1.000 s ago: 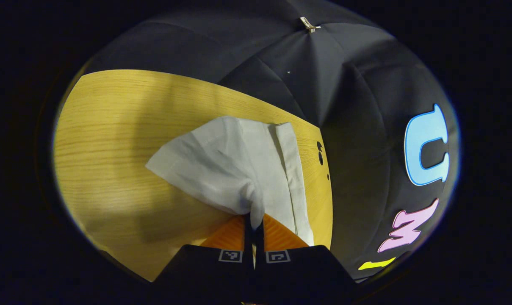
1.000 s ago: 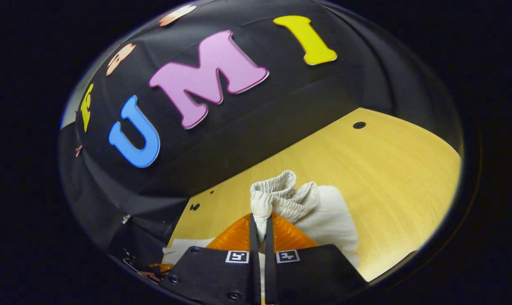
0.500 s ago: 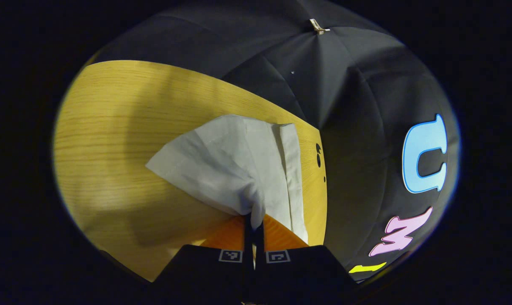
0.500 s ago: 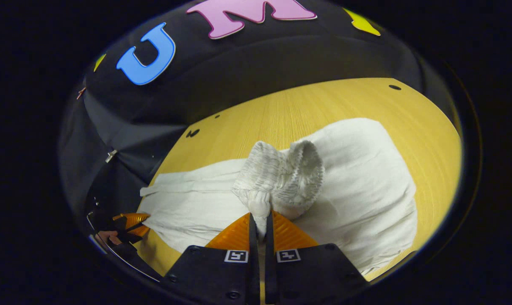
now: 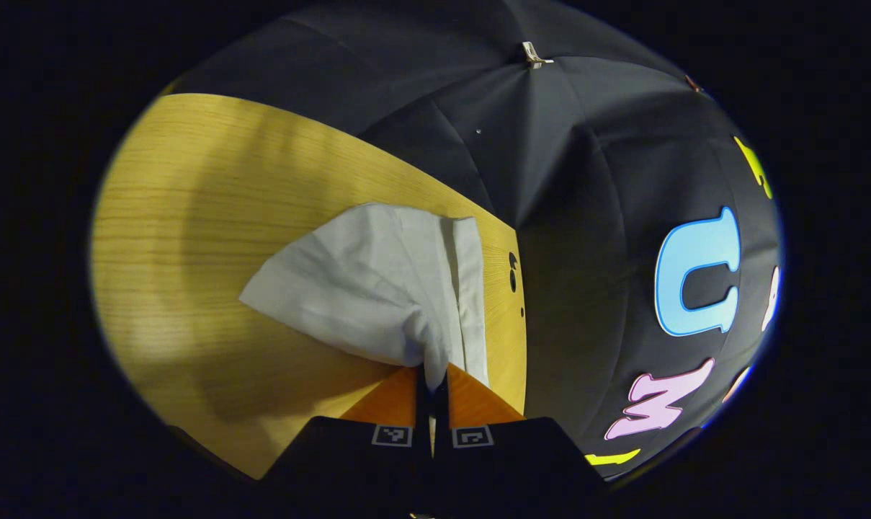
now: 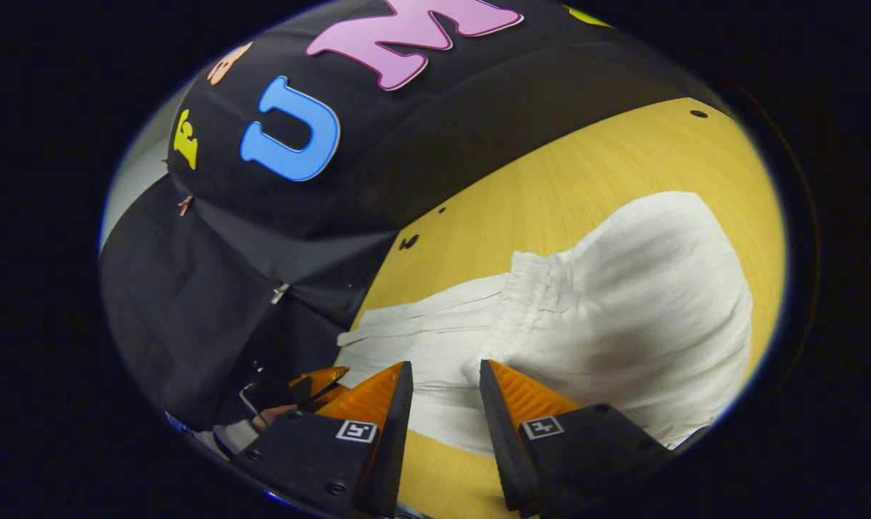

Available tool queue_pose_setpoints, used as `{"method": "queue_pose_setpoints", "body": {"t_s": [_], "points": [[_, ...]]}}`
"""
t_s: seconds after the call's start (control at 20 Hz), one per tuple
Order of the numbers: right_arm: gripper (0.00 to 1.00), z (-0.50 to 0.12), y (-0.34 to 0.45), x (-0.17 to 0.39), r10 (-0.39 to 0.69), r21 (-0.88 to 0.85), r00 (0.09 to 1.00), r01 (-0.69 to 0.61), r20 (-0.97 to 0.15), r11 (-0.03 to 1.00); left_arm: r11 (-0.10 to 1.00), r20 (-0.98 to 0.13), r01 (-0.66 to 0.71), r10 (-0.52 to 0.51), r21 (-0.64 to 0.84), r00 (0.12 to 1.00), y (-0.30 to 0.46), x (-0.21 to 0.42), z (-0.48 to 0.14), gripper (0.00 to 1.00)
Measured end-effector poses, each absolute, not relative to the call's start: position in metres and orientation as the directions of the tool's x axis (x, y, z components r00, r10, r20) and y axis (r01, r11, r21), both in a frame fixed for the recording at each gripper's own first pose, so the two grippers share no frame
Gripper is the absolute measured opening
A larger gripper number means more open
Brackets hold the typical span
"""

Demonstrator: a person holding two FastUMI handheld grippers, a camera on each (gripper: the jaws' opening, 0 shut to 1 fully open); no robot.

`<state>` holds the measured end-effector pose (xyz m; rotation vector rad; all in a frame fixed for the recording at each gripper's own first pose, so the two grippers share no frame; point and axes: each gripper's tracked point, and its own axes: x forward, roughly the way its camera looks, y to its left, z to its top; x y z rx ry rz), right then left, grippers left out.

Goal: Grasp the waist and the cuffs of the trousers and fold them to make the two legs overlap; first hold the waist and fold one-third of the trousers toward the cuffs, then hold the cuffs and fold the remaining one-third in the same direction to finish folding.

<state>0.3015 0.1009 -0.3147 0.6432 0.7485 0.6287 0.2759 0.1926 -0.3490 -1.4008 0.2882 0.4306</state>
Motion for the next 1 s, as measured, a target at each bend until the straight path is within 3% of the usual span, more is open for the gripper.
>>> {"method": "queue_pose_setpoints", "body": {"t_s": [0.2,0.35,0.45,0.85,1.0], "points": [[0.58,-0.315,0.044,0.303,0.640,0.749,0.648,-0.158,-0.414,0.644,0.185,-0.392,-0.410,0.127,-0.893,0.911,0.187,0.287,-0.325,0.06],[0.58,-0.317,0.010,0.303,0.603,0.731,0.671,-0.131,-0.432,0.670,0.261,-0.318,-0.341,0.130,-0.903,0.939,0.174,0.301,-0.289,0.10],[0.58,-0.315,-0.011,0.303,0.585,0.724,0.684,-0.120,-0.436,0.679,0.334,-0.276,-0.298,0.114,-0.894,0.954,0.158,0.311,-0.267,0.06],[0.58,-0.313,-0.076,0.296,0.532,0.703,0.716,-0.082,-0.451,0.706,0.544,-0.177,-0.096,-0.097,-0.834,0.979,0.048,0.351,-0.216,0.06],[0.58,-0.321,-0.101,0.295,0.494,0.705,0.734,-0.029,-0.466,0.708,0.584,-0.158,0.005,-0.228,-0.812,0.961,-0.023,0.363,-0.207,0.06]]}}
